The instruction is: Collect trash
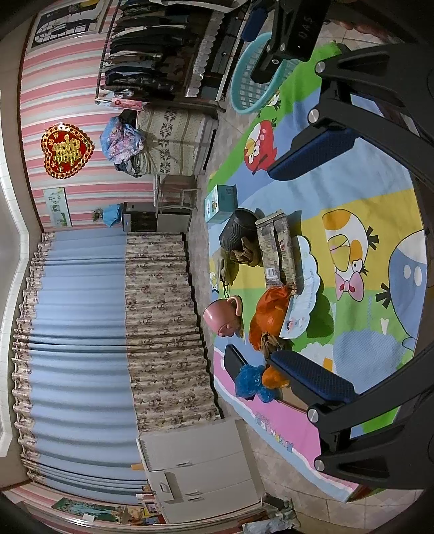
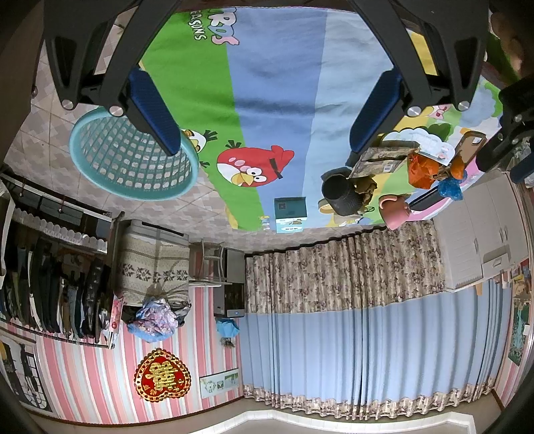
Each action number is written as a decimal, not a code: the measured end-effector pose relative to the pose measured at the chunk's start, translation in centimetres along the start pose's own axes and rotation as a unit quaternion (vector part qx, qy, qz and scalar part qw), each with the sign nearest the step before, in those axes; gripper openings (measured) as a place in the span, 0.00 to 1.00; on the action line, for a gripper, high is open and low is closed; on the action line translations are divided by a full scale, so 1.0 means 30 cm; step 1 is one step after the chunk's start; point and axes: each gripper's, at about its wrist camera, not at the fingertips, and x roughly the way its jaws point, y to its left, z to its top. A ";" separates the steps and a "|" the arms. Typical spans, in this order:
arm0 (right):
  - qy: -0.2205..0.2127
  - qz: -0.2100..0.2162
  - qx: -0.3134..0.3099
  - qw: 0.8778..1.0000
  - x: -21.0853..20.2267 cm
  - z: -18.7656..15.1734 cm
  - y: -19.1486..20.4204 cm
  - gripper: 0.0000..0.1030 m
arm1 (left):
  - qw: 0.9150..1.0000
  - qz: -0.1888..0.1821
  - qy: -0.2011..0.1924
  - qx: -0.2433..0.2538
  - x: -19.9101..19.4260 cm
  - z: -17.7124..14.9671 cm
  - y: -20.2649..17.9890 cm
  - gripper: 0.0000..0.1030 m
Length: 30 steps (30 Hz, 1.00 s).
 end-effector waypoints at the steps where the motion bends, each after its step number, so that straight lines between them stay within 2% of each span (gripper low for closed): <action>1: 0.000 0.000 0.000 1.000 -0.001 -0.004 -0.001 0.96 | 1.000 0.001 -0.001 0.001 0.001 0.000 -0.002 0.96; 10: 0.002 -0.004 -0.003 1.000 0.004 -0.014 -0.004 0.96 | 1.000 -0.002 0.011 0.000 0.020 -0.020 0.008 0.96; 24: 0.012 -0.029 -0.004 0.999 0.072 -0.023 -0.019 0.96 | 0.998 0.036 0.047 -0.018 0.158 -0.036 0.137 0.96; 30: 0.058 -0.024 0.005 0.998 0.157 -0.010 -0.016 0.96 | 0.997 0.052 0.055 -0.030 0.229 -0.007 0.236 0.96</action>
